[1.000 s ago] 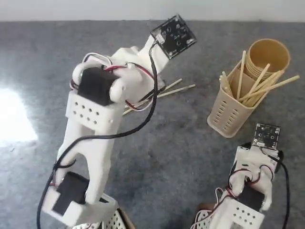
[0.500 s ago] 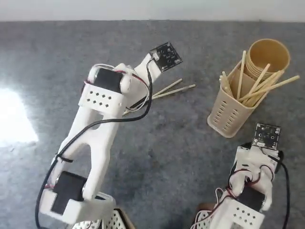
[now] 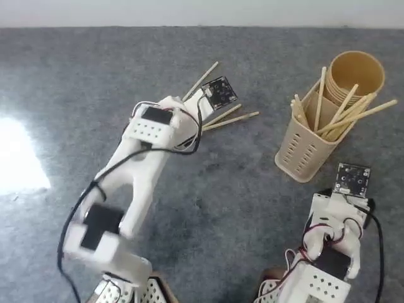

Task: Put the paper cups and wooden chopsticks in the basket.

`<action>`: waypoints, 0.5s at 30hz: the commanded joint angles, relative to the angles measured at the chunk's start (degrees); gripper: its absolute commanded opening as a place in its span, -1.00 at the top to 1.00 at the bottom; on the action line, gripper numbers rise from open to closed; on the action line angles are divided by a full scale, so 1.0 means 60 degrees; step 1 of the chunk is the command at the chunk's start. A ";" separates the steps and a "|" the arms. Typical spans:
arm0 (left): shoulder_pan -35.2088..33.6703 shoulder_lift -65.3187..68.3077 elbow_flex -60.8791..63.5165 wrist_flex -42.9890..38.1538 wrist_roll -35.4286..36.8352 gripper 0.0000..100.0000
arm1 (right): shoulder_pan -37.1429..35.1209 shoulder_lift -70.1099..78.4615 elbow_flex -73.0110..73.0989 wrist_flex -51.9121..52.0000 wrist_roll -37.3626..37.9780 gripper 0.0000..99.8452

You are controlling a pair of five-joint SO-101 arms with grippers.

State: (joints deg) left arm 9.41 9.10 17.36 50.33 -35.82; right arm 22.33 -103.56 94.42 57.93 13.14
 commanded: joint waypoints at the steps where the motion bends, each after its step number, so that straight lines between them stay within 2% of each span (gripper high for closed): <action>1: -0.0322 0.1099 -0.1311 -0.0264 -0.0103 0.73 | -0.0242 -0.0066 0.0015 -0.0051 0.0454 0.39; 9: -0.0293 0.2579 -0.2747 -0.0220 -0.0161 0.73 | -0.0256 -0.0066 0.0029 -0.0051 0.0571 0.39; 15: -0.0293 0.3575 -0.3934 0.1026 -0.0161 0.73 | -0.0256 -0.0066 0.0029 -0.0051 0.0571 0.39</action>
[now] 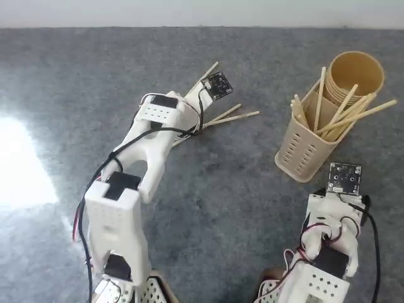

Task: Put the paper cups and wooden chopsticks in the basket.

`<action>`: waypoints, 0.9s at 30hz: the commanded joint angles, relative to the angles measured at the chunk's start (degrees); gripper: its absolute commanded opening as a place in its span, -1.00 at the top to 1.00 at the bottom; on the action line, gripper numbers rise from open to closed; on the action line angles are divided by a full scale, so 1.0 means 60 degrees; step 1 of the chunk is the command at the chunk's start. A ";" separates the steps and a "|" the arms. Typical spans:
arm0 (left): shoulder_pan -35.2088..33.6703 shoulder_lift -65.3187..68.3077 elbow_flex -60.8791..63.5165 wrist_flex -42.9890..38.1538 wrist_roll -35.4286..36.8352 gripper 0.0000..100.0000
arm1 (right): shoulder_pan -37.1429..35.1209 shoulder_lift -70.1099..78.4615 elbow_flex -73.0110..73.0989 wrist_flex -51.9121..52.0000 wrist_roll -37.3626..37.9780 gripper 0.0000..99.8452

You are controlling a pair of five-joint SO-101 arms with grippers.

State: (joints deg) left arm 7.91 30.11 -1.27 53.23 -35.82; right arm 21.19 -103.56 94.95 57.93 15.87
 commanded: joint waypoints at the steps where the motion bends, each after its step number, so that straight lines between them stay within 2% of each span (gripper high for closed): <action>1: -0.0044 0.0190 -0.1018 0.0703 -0.0161 0.73 | -0.0066 -0.0066 -0.0059 -0.0051 0.0117 0.39; 10: 0.0396 0.1245 -0.2498 0.2139 -0.0557 0.73 | -0.0066 -0.0066 -0.0073 0.0066 0.0147 0.39; 17: 0.0381 0.3282 -0.5839 0.4410 -0.0703 0.74 | -0.0066 -0.0066 -0.0073 0.0066 0.0161 0.39; 21: 0.0440 0.4527 -0.7978 0.5729 -0.0894 0.98 | -0.0066 -0.0066 -0.0073 0.0051 0.0161 0.39; 27: 0.0440 0.6007 -1.0659 0.7033 -0.0894 0.97 | -0.0066 -0.0066 -0.0073 0.0037 0.0147 0.39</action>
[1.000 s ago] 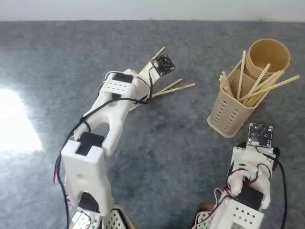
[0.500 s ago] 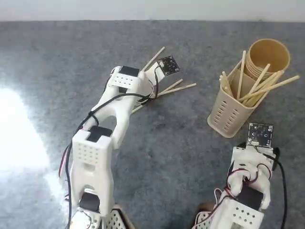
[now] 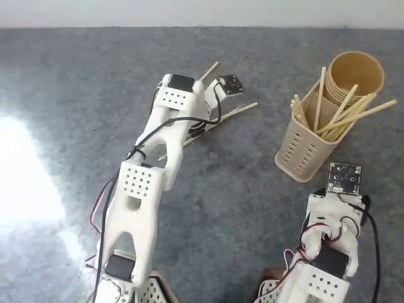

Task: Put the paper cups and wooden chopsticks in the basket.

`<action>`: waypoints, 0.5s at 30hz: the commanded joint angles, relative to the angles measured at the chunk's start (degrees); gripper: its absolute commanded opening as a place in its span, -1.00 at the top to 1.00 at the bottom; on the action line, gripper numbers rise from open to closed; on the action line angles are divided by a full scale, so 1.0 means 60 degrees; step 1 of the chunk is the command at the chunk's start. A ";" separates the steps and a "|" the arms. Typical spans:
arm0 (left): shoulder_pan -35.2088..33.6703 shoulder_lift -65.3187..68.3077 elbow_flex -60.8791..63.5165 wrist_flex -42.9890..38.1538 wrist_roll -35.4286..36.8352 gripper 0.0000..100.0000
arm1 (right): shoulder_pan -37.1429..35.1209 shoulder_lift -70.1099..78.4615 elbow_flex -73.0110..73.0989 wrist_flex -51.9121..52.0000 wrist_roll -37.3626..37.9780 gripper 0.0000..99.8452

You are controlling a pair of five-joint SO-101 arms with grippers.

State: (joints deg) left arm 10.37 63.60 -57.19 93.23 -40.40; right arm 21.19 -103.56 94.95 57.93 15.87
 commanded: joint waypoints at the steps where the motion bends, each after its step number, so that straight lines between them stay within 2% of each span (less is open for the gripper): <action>1: 0.0029 0.0615 -0.1736 0.0527 -0.0132 0.97 | -0.0066 -0.0066 -0.0073 0.0037 0.0147 0.39; 5: 0.0176 0.1040 -0.3289 0.1245 -0.0029 0.98 | -0.0066 -0.0066 -0.0073 0.0007 0.0147 0.39; 8: 0.0264 0.0894 -0.3978 0.1260 0.0777 0.98 | -0.0066 -0.0066 -0.0073 0.0007 0.0147 0.39; 15: 0.0659 -0.0498 -0.3231 0.1260 0.0864 0.98 | -0.0066 -0.0066 -0.0073 0.0007 0.0147 0.39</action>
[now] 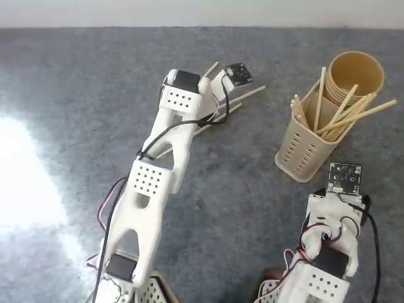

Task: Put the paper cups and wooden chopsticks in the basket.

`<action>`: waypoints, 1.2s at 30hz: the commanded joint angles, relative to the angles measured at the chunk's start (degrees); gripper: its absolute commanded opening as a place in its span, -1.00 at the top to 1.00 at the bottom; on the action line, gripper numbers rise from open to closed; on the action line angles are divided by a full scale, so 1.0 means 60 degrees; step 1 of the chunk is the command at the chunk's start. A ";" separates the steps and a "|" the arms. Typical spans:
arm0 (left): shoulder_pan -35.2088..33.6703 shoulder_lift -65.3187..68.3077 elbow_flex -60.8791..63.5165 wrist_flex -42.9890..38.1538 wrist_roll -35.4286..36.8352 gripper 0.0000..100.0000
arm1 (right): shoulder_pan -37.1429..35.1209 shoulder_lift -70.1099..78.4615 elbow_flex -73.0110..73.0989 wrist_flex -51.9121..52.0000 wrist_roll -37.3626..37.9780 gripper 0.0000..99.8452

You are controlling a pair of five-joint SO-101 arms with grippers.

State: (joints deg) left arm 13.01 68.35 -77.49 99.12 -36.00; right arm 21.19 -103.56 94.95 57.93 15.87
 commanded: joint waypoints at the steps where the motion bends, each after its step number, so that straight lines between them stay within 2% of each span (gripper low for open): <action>1: 0.0249 -0.1553 0.0344 0.0278 0.0161 0.98 | -0.0066 -0.0066 -0.0073 0.0007 0.0147 0.39; 12: 0.0220 -0.4015 0.0945 0.0278 0.1363 0.98 | -0.0066 -0.0066 -0.0059 -0.0007 0.0147 0.39; 23: 0.0894 -0.7956 0.3377 0.0264 0.2139 0.98 | -0.0066 -0.0066 -0.0059 -0.0007 0.0132 0.39; 36: 0.0894 -0.9656 0.4125 0.0220 0.4659 0.98 | -0.0066 -0.0066 -0.0059 -0.0007 0.0161 0.39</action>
State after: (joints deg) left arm 18.11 14.64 -53.85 99.38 -10.86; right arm 21.19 -103.56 94.95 57.93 15.87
